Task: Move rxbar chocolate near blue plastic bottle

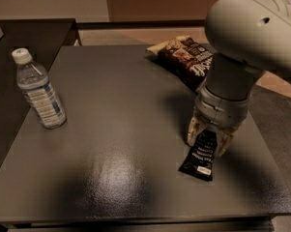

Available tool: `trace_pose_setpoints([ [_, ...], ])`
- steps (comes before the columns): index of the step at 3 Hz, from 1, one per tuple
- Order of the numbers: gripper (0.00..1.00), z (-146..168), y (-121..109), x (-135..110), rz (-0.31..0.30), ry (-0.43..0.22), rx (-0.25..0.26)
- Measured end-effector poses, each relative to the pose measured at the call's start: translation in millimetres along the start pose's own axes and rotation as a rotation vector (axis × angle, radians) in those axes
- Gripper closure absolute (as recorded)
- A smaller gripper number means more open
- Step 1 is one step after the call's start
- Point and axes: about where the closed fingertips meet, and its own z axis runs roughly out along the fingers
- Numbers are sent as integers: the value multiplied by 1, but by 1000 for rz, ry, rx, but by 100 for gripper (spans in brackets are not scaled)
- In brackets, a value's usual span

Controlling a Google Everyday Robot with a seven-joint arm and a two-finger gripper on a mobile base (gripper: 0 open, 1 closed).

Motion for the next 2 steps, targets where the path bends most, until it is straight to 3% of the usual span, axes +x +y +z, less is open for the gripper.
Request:
trace_pose_setpoints([
  [1, 100, -10, -11, -15, 28, -11, 29],
  [2, 100, -21, -29, -32, 84, 17, 68],
])
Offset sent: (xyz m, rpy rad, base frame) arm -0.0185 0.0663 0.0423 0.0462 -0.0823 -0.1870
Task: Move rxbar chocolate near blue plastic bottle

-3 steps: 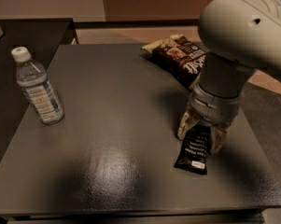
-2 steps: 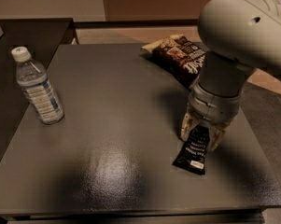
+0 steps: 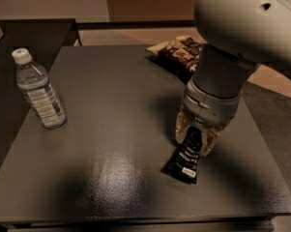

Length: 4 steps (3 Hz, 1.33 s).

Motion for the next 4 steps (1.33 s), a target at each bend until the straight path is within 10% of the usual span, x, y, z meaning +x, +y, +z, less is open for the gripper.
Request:
trace_pose_setpoints([
  [4, 100, 1, -116, -52, 40, 31, 115],
])
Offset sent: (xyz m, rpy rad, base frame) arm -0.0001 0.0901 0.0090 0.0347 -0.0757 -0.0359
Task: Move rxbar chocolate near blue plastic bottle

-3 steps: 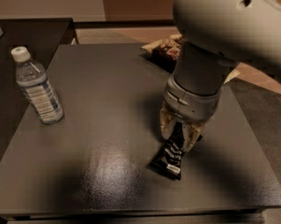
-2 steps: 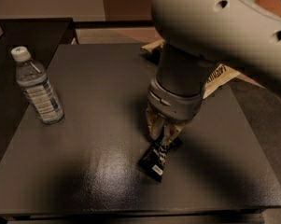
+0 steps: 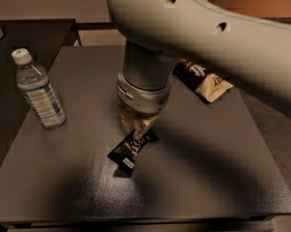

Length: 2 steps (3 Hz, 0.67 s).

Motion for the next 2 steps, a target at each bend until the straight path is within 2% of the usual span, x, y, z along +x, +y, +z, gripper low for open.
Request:
trace_pose_setpoints([
  [2, 100, 2, -67, -32, -19, -16, 50],
])
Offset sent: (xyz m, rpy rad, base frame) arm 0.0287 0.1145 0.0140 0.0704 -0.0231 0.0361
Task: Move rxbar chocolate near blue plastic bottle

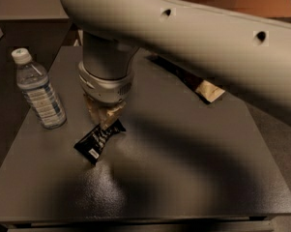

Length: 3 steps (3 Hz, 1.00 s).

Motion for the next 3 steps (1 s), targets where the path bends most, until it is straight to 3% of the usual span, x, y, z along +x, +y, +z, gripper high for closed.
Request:
trace_pose_setpoints([
  [2, 100, 7, -59, -6, 10, 6, 47],
  [3, 82, 12, -82, 3, 34, 25, 74],
])
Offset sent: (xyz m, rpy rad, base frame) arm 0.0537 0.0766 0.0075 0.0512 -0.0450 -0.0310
